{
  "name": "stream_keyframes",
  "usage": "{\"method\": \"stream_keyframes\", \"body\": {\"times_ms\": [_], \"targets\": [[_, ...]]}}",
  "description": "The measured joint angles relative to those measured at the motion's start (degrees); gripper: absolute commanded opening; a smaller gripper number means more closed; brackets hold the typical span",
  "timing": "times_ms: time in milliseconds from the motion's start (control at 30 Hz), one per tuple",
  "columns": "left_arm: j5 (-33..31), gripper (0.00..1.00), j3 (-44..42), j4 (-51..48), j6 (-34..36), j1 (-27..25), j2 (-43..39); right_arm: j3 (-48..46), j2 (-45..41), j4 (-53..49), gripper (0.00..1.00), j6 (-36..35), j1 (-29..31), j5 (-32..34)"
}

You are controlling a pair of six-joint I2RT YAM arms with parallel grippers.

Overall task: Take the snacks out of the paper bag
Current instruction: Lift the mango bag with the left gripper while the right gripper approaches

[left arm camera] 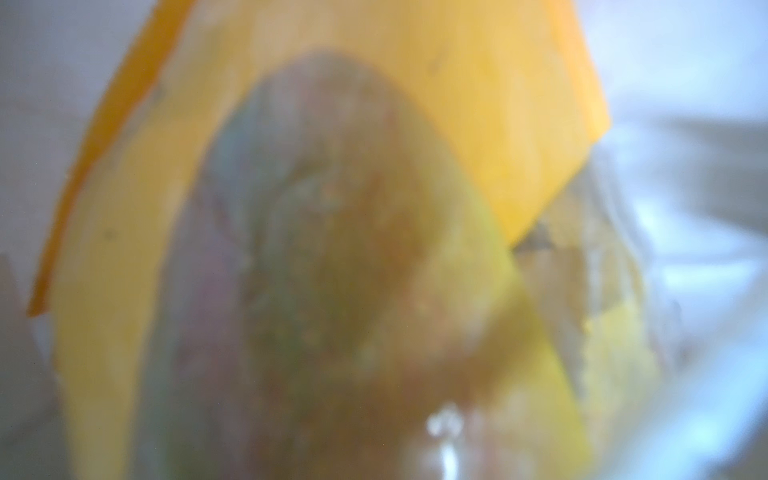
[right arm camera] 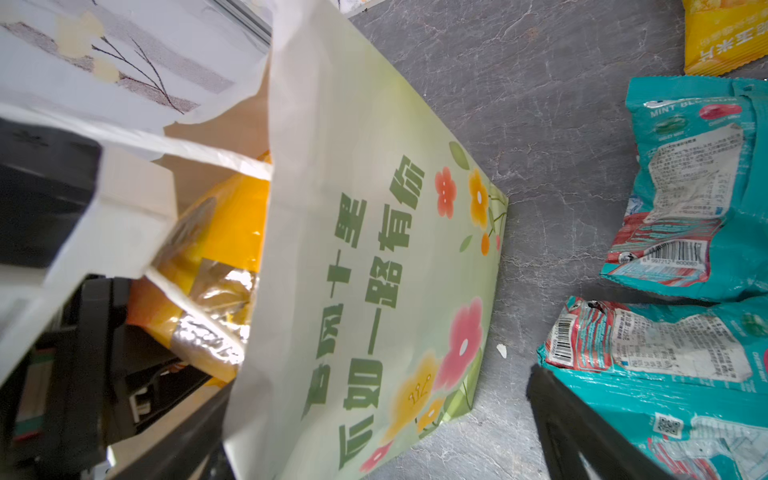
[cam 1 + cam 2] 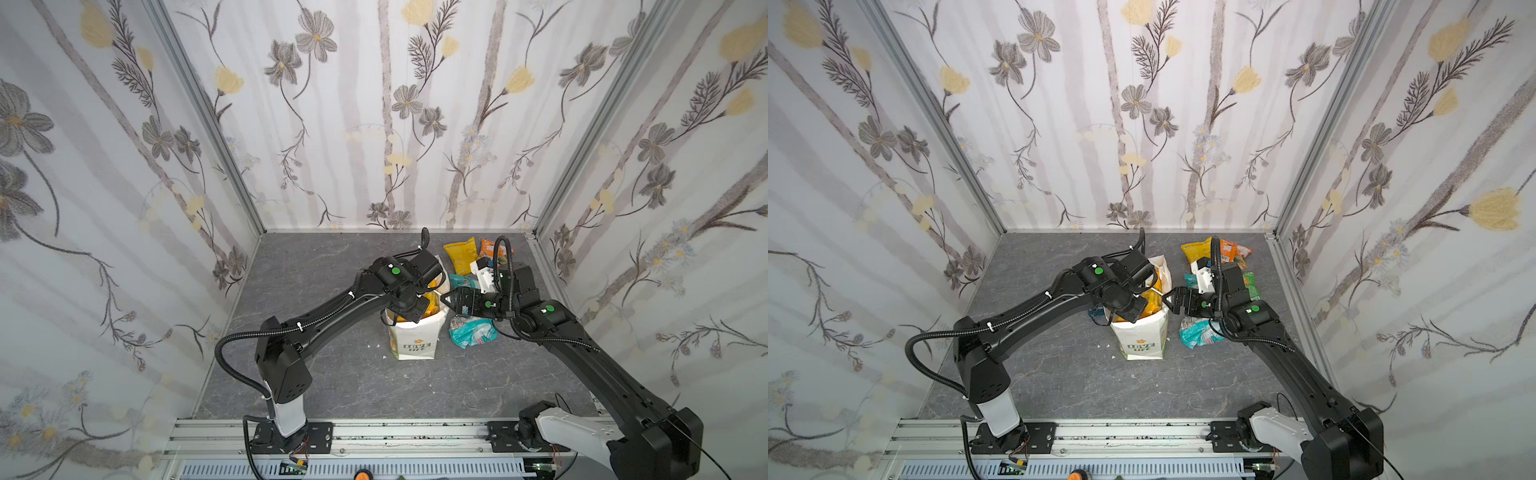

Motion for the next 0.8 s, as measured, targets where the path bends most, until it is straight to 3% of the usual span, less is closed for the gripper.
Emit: {"method": "stream_keyframes", "body": {"times_ms": [400, 800], "targets": [[-5.49, 0.0, 4.2, -1.18, 0.59, 0.02, -1.53, -0.5, -0.83, 1.66, 0.99, 0.83, -0.26, -0.85], [-1.4, 0.0, 7.32, -4.79, 2.29, 0.28, 2.99, 5.38, -1.4, 4.26, 0.98, 3.1, -2.67, -6.23]]}}
